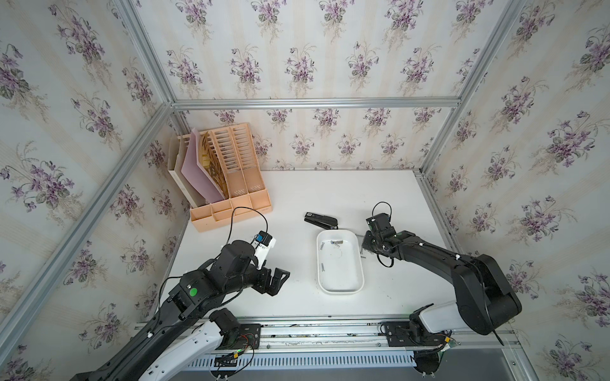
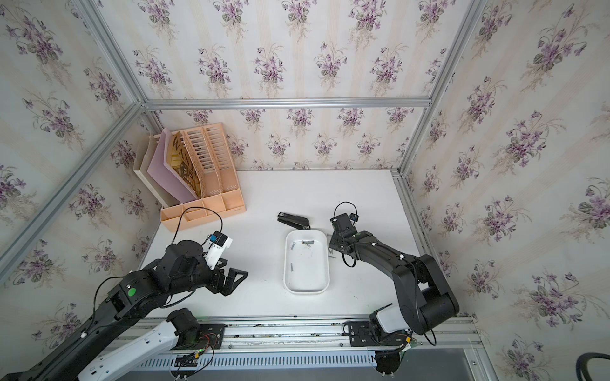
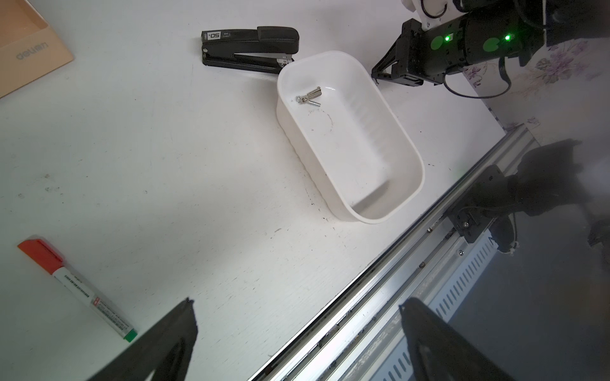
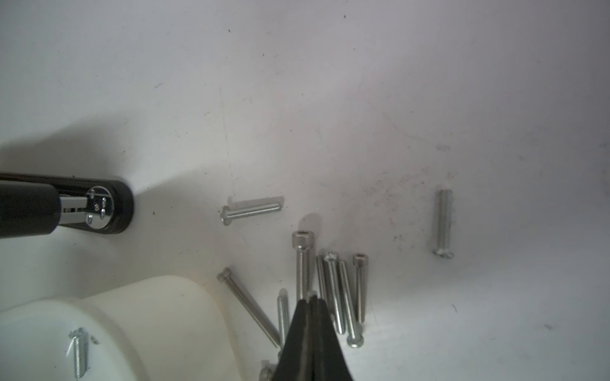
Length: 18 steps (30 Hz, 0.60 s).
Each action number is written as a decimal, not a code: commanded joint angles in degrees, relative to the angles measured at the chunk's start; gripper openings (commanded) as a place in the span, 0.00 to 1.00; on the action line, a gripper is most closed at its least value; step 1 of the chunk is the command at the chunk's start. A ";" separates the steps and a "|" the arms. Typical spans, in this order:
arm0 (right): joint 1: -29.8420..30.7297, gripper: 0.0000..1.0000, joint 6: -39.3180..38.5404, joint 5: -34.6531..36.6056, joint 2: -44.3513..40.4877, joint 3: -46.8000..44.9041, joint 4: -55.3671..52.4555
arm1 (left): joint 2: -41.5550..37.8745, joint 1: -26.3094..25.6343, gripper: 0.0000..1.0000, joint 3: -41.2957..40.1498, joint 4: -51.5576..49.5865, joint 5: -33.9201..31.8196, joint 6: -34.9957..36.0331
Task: Take out the screws from the storage box
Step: Place the screw at the center of the board.
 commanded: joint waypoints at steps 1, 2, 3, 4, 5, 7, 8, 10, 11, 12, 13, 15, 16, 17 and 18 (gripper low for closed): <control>-0.03 0.00 0.27 -0.38 1.31 0.65 -0.85 | -0.03 0.08 0.99 0.19 0.60 0.12 -0.19; 0.01 0.00 0.18 -0.40 1.90 0.88 -1.03 | -0.03 0.04 0.99 0.15 0.59 0.11 -0.17; -0.02 0.00 0.27 -0.40 2.43 1.09 -1.17 | -0.02 0.06 0.99 0.18 0.59 0.16 -0.15; -0.04 0.00 0.23 -0.60 2.83 1.20 -1.15 | -0.03 0.03 0.99 0.15 0.58 0.13 -0.17; -0.03 0.00 0.19 -0.87 3.18 1.28 -1.02 | -0.02 0.04 0.99 0.14 0.58 0.11 -0.19; -0.02 0.00 0.14 -1.39 3.57 1.22 -0.80 | -0.02 0.01 0.99 0.19 0.65 0.15 -0.20; -0.02 0.00 0.02 -1.75 3.57 1.20 -0.54 | -0.03 0.08 0.99 0.20 0.63 0.16 -0.17; -0.03 0.00 -0.08 -1.88 3.38 1.02 -0.33 | 0.04 0.02 0.99 0.12 0.59 0.16 -0.18; -0.02 0.00 -0.07 -1.83 3.29 1.02 -0.38 | -0.03 0.03 0.99 0.12 0.62 0.16 -0.17; -0.02 0.01 -0.08 -1.62 3.16 1.02 -0.42 | 0.01 0.04 0.99 0.16 0.59 0.11 -0.17; 0.00 0.04 -0.08 -1.52 3.21 1.02 -0.51 | 0.05 0.03 0.99 0.19 0.65 0.15 -0.17; -0.04 0.09 -0.08 -1.67 3.20 1.02 -0.39 | 0.05 0.04 0.99 0.12 0.64 0.24 -0.17; -0.04 0.10 -0.06 -1.67 3.20 1.02 -0.42 | 0.04 0.04 0.99 0.14 0.58 0.15 -0.17; -0.03 0.10 -0.08 -1.65 3.34 1.02 -0.50 | -0.01 0.04 0.99 0.14 0.59 0.22 -0.17; -0.02 0.10 -0.08 -1.61 3.43 1.10 -0.51 | 0.06 0.00 0.99 0.18 0.65 0.24 -0.17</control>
